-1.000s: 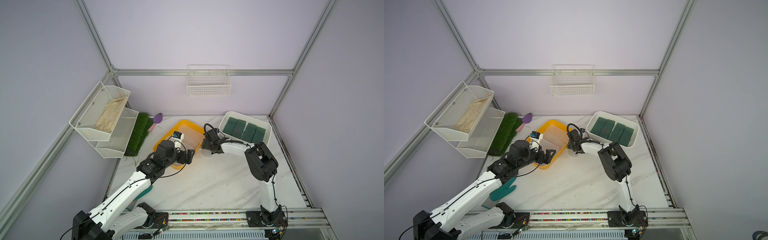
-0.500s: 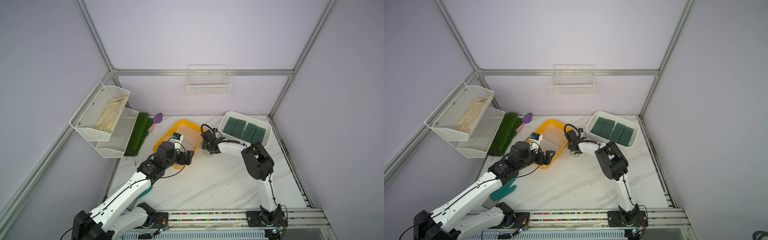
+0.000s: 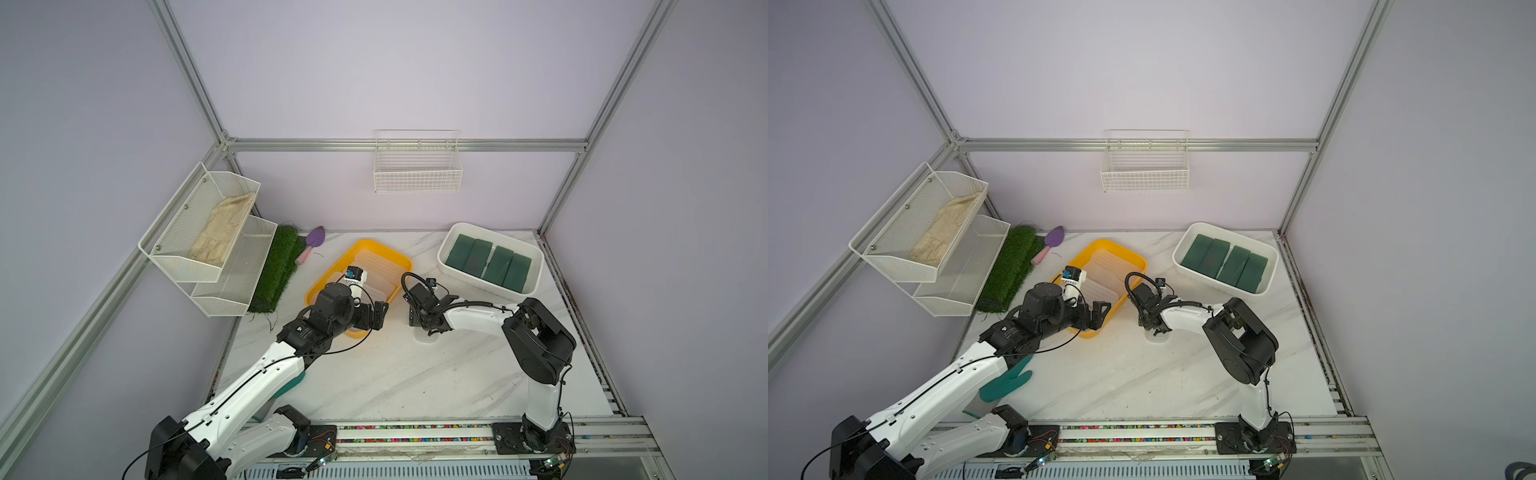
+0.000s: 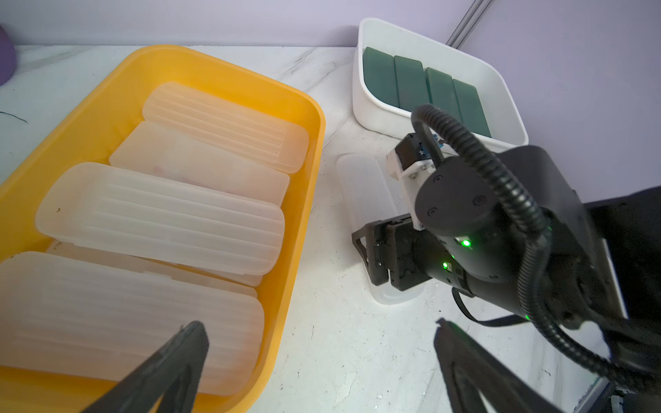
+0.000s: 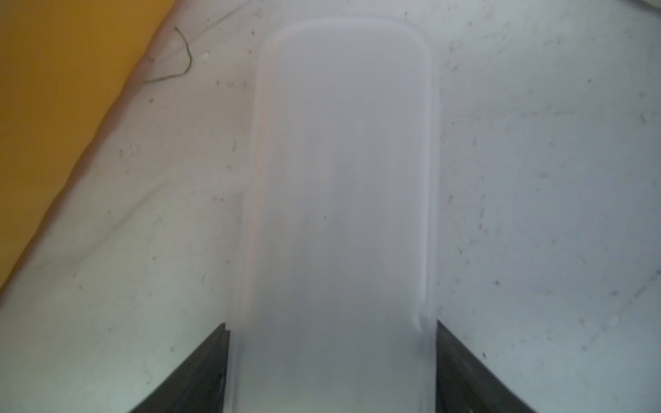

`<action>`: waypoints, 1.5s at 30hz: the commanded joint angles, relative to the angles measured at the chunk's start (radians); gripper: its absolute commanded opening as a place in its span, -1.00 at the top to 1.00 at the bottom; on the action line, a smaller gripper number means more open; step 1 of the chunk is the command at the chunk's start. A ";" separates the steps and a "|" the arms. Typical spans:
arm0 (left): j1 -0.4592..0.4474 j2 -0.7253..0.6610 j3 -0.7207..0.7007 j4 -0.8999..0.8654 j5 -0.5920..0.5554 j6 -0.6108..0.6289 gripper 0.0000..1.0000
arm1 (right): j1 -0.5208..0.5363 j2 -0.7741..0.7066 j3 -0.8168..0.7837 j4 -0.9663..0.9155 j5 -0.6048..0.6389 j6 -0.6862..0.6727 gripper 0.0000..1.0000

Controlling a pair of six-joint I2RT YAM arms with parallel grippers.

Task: Place the pencil cases by color into the storage box
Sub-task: Move the pencil case to the center of the board, then pick up the pencil case from the center of the board.

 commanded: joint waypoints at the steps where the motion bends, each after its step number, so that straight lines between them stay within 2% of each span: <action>1: -0.004 0.013 -0.014 0.020 -0.013 -0.017 -1.00 | 0.007 -0.041 -0.056 -0.018 -0.005 0.021 -0.63; 4: -0.005 0.024 -0.002 0.000 -0.030 -0.020 -1.00 | 0.008 -0.050 -0.064 -0.020 -0.007 0.021 -0.72; 10: -0.005 0.056 0.067 -0.099 -0.080 -0.021 -1.00 | 0.008 -0.014 0.018 -0.084 -0.028 -0.005 -0.90; 22: -0.005 0.072 0.161 -0.185 -0.049 0.113 -1.00 | -0.005 0.057 0.077 -0.117 -0.089 -0.028 -0.91; 27: -0.006 0.100 0.224 -0.255 -0.026 0.223 -1.00 | -0.029 0.079 0.095 -0.128 -0.109 -0.048 -0.83; 34: -0.007 0.099 0.265 -0.286 -0.011 0.302 -1.00 | -0.049 0.023 0.102 -0.148 -0.116 -0.083 -0.48; 45: -0.007 0.114 0.280 -0.314 0.070 0.376 -1.00 | -0.054 -0.147 0.111 -0.226 -0.096 -0.139 -0.44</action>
